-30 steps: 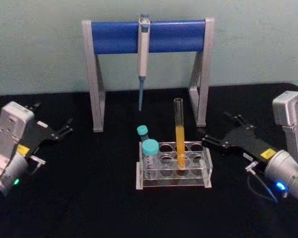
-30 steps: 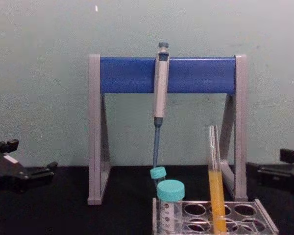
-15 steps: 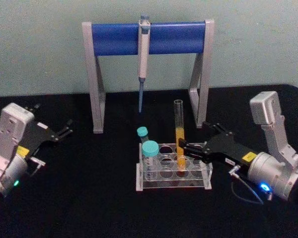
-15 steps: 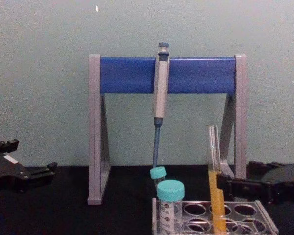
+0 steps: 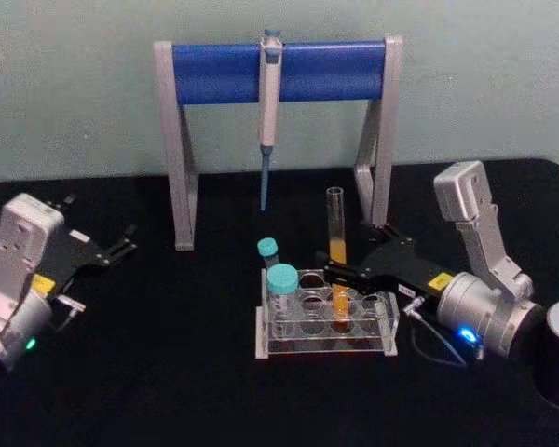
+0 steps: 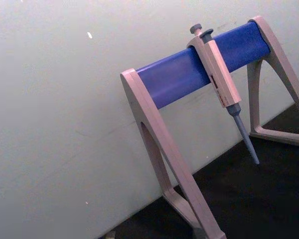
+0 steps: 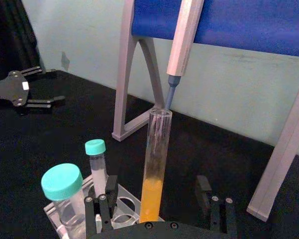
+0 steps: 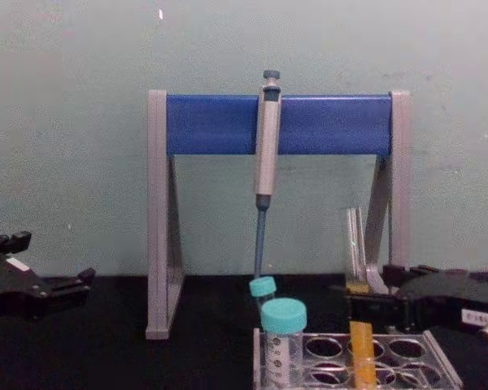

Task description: Pick up the test tube from the test tube rack, shake it, then place it back into the test tube rack.

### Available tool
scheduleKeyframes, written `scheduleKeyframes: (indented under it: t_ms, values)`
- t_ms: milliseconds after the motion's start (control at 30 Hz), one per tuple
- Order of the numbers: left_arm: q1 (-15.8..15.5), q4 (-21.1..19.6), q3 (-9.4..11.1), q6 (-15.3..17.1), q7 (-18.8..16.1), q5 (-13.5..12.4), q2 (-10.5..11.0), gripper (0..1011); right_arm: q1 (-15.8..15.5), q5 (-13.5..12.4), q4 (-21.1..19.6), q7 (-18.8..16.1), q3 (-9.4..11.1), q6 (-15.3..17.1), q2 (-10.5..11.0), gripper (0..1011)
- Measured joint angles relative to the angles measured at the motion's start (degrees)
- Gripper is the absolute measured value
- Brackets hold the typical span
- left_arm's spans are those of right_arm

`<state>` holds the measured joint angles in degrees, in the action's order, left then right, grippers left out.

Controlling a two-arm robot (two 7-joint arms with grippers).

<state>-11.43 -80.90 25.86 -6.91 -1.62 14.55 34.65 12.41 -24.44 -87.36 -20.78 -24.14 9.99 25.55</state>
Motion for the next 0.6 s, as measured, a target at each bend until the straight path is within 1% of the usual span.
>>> scheduleKeyframes:
  t_ms: [300,600]
  values:
    - [0.00,0.00,0.00,0.00,0.00,0.00,0.00,1001,1.59,1.26,1.25,-0.14,-0.03,1.42,-1.66,1000]
    - [0.00,0.00,0.00,0.00,0.00,0.00,0.00,1001,2.23,1.60,1.65,-0.39,-0.17,2.94,-2.60,1000]
